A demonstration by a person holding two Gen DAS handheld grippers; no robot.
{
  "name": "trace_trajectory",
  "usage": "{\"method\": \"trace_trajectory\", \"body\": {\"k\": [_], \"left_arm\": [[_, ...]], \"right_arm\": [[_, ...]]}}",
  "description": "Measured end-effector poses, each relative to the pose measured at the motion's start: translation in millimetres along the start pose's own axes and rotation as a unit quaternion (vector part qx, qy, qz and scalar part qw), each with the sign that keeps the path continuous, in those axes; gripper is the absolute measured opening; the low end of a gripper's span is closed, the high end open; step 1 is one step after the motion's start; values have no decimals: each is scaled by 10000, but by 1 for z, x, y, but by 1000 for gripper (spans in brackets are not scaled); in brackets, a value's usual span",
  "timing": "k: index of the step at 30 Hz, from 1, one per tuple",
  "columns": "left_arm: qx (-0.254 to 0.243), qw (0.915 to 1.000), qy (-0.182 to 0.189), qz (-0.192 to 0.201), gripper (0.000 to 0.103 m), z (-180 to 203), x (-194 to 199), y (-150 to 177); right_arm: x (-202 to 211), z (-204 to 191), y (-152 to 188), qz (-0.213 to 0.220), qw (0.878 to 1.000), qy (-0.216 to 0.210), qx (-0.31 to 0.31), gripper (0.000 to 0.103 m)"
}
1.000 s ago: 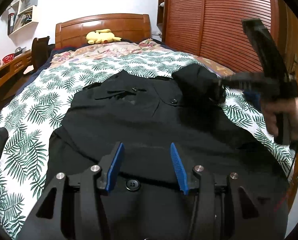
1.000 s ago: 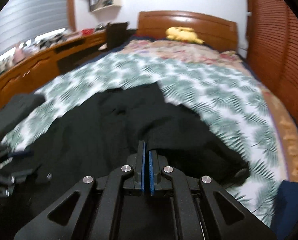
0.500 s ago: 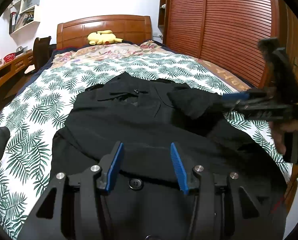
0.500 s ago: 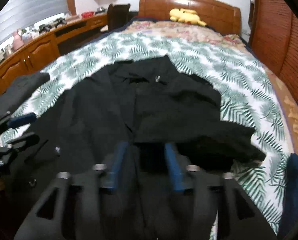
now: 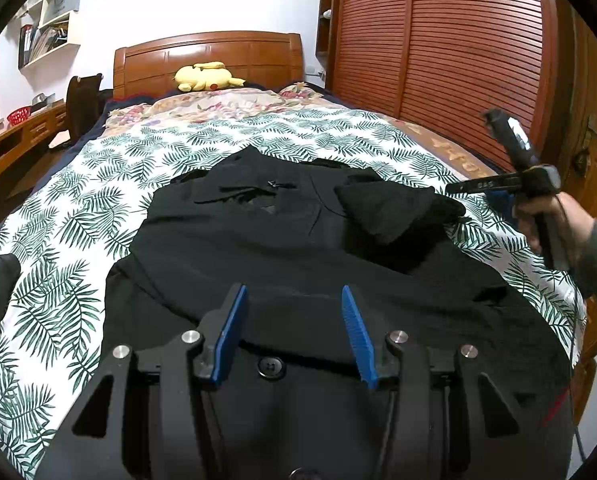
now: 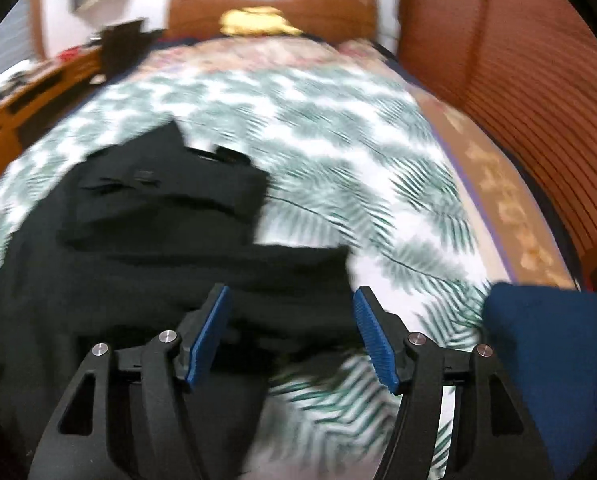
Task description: Fold large clothes
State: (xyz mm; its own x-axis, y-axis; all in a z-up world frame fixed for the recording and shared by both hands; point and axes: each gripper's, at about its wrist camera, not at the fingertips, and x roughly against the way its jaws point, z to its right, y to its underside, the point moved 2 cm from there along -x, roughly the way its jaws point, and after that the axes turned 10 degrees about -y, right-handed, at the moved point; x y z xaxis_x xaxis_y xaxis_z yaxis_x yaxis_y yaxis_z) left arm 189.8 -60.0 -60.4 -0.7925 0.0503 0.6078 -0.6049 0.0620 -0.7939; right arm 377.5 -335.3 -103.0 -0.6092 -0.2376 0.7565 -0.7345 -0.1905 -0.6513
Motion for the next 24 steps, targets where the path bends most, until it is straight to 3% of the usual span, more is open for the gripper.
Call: {"method": "trace_trajectory", "body": {"k": [5,9,14,16,17,18,20,24], "left_arm": [[-9,10000,3,16,48,-1,1,0],[21,10000,-1,15,48,-3,2,0],[-2,10000,3,13,48,-1,3,-1],[-16,10000,5,18,48,-1,4,0],[-23,10000,4,27,48,-1,4,0],[-28,10000,-3,28,48,-1,5,-1],[-23,10000,1,38,48,-2,6,-1],[25,9999,-14,113,48,-9,14,-1]], "right_arm": [[-37,42,14,-416,9960,-69,-793,65],[-59,42,35,-755,9937,-119,-814,66],[-57,36,43,-729,9949,-148,-682,66],[-58,33,46,-771,9951,-184,-594,61],[-58,31,47,-792,9950,-219,-569,52],[-58,30,47,-792,9949,-324,-539,32],[-57,22,48,-794,9940,-588,-468,14],[-38,-4,42,-612,9959,-656,-114,10]]}}
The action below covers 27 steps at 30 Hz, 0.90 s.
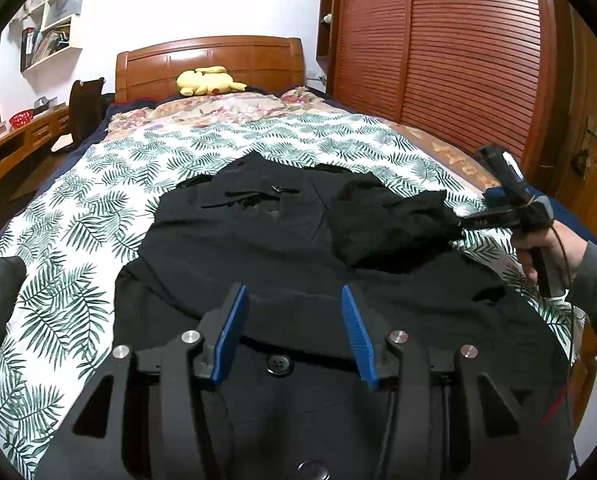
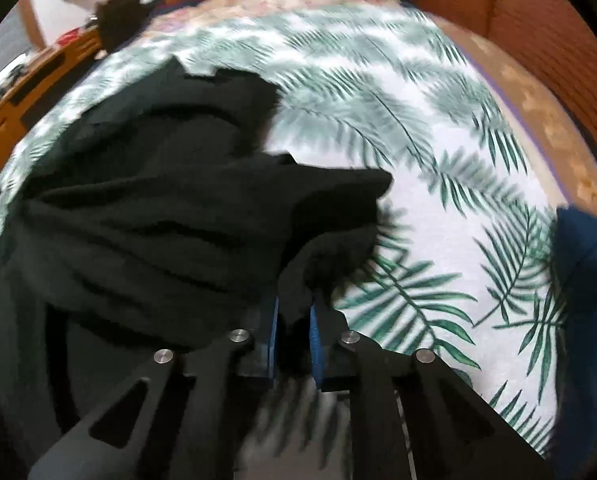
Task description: Fold large clothes
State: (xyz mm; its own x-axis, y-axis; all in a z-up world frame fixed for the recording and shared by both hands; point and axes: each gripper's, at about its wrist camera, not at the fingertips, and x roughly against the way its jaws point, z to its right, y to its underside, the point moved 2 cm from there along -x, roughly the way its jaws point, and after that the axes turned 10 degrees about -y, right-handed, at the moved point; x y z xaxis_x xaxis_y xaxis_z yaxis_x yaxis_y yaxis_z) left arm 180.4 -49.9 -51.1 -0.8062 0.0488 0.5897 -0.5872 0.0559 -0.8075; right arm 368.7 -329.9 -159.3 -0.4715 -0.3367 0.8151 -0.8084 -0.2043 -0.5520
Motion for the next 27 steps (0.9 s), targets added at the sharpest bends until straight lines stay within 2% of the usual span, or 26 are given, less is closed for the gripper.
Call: {"method": "trace_trajectory", "body": {"k": [5,12,21,27], "left_arm": [[101,9999,-55,71,48,-14,11,0],[242,9993,-222,180,48,-42,27,5],[556,9972,-411,277,48,-87,46,14],[716,9958,-492,295,48,-108,54,20]], "right_arm": [[46,-52,-19,662,9966,-282,389,9],[82,-154,-31,1007,9846,-795,1184,9],[84,-270,8,856,9667,-1396,1968,10],[74,-295,33,657,9655,-1594,1952,14]]}}
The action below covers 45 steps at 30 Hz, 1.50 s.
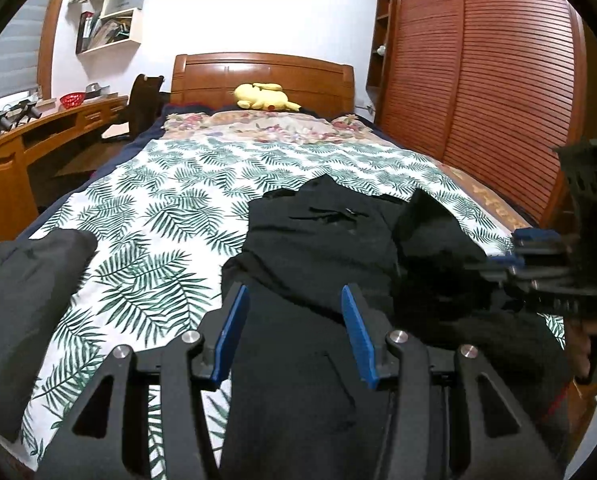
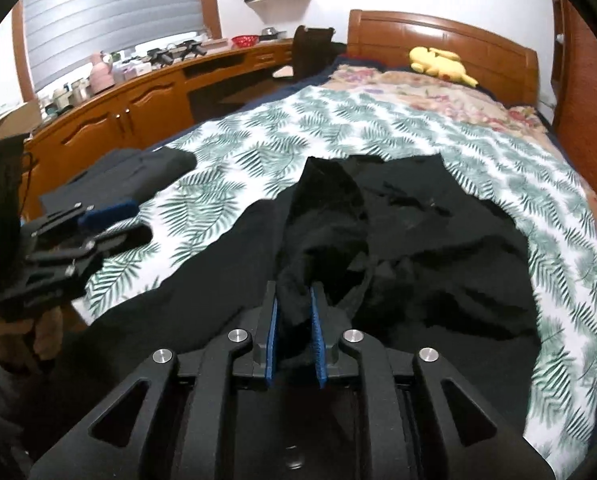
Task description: Fold large clothes
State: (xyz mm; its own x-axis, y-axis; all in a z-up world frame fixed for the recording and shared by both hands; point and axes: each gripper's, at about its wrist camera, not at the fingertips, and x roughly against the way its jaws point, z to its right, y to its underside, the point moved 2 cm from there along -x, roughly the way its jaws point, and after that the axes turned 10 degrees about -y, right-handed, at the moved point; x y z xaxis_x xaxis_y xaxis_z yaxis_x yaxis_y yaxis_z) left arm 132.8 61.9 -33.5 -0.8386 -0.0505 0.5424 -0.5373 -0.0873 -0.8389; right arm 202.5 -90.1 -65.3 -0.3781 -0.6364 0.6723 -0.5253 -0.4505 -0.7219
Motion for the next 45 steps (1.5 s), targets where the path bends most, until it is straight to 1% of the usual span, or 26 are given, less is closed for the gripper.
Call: {"method": "trace_trajectory", "body": {"k": [3,5,7,9,12,14,17,20,26,32,38,45], "left_arm": [[49,10000,-8,-4,48,-5,1,0],[67,10000,-14,-2,48,-7,2,1],[59,10000,-16,7,48,-8,3,2],[46,10000,-26,-6,48,-7,2,2],[17,10000,-30,-27,48,-5,0,3],[-3,10000,-37,-57,48,-4,-1,4],[-32,9999,-42,-90,48,-2,-3,5],[-71,9999,-34,-110,48,0,-4,7],[-166,9997,22,-191,48,8,-9,9],[-341,9986,216,-334,48,28,-14,17],[-539,9957,479,-581,48,54,-22,30],[-739,9920,626,-815,48,81,-31,42]], "right_arm": [[-3,-5,6,-83,9998,-135,-74,16],[-3,-10,9,-158,9998,-64,68,18],[0,-16,11,-189,9998,-13,99,26],[6,-23,10,-153,9998,-110,117,39],[17,-30,10,-64,9997,-55,232,45],[23,-33,9,-13,9997,-66,253,46],[30,-34,8,56,9993,103,353,46],[30,-23,9,77,9993,236,292,46],[16,2,18,-54,9991,412,62,46],[11,20,31,-87,9984,562,-77,46],[9,47,58,-147,9960,851,-247,46],[14,92,93,-212,9908,1199,-593,46]]}}
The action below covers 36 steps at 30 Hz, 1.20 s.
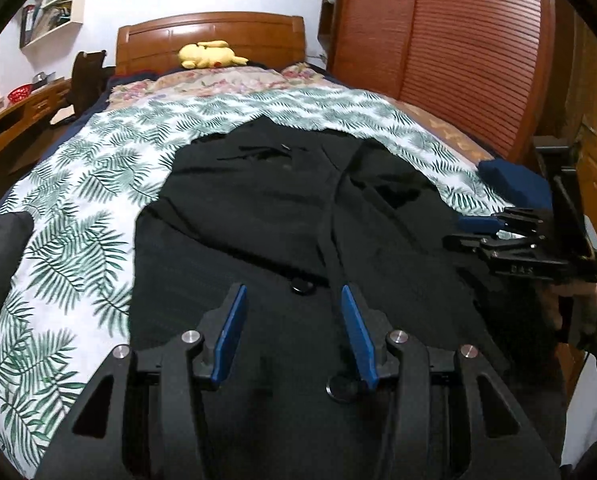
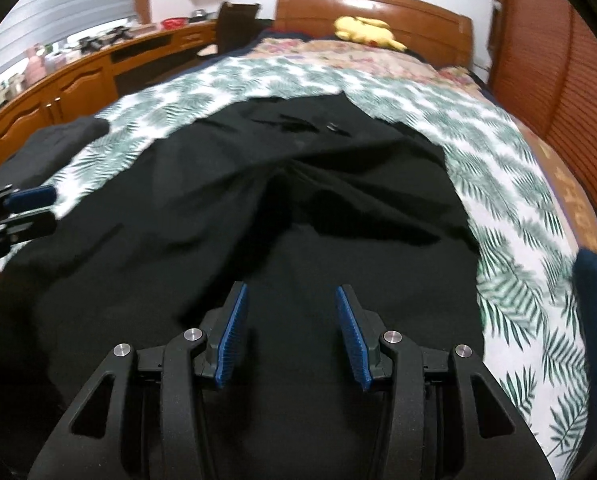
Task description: Fold large clothes
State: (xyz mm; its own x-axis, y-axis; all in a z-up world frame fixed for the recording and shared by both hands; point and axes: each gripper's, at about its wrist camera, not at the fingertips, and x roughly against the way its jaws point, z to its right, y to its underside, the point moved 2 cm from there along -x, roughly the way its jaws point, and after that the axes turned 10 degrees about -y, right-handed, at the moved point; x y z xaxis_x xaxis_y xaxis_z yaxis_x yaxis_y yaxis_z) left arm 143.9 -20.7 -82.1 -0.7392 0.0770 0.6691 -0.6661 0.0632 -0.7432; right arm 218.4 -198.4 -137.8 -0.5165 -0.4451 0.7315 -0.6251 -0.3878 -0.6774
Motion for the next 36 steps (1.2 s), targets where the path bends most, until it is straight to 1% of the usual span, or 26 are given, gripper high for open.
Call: {"method": "trace_trajectory", "body": {"k": [2,4,7,12,15,18,26,28,30,33,36], "left_arm": [[-79,10000,-41,-28,48,7,-3,1],[-165,9998,-103,-56,48,13,-6,2],[-208,9997,-102,-103,48,20,-10,3],[-283,9995,-85,-141,48,28,-12,6],[-251,9995,-13,-166,48,30,-11,9],[-283,9994,63,-188,48,37,-7,15],[-424,9988,211,-132,47,60,12,33],[-348,9989,194,-236,42,60,10,41],[-184,9986,276,-406,39,58,6,49],[-105,9983,223,-522,38,58,2,55],[-33,9978,272,-610,38,58,1,58]], "right_arm": [[-3,13,8,-50,9999,66,-117,46],[-7,24,17,-119,9997,-22,-221,46],[-9,26,24,-82,9999,119,-83,48],[-22,32,36,-68,9998,96,-163,61],[-25,40,40,60,9992,-88,-391,66],[-25,44,43,186,9984,-209,-486,67],[-23,41,46,370,9984,-131,-401,67],[-23,40,46,410,9983,-117,-388,67],[-22,40,47,445,9982,-104,-376,67],[-22,39,48,475,9982,-83,-355,67],[-21,39,49,499,9982,-69,-339,67]]}}
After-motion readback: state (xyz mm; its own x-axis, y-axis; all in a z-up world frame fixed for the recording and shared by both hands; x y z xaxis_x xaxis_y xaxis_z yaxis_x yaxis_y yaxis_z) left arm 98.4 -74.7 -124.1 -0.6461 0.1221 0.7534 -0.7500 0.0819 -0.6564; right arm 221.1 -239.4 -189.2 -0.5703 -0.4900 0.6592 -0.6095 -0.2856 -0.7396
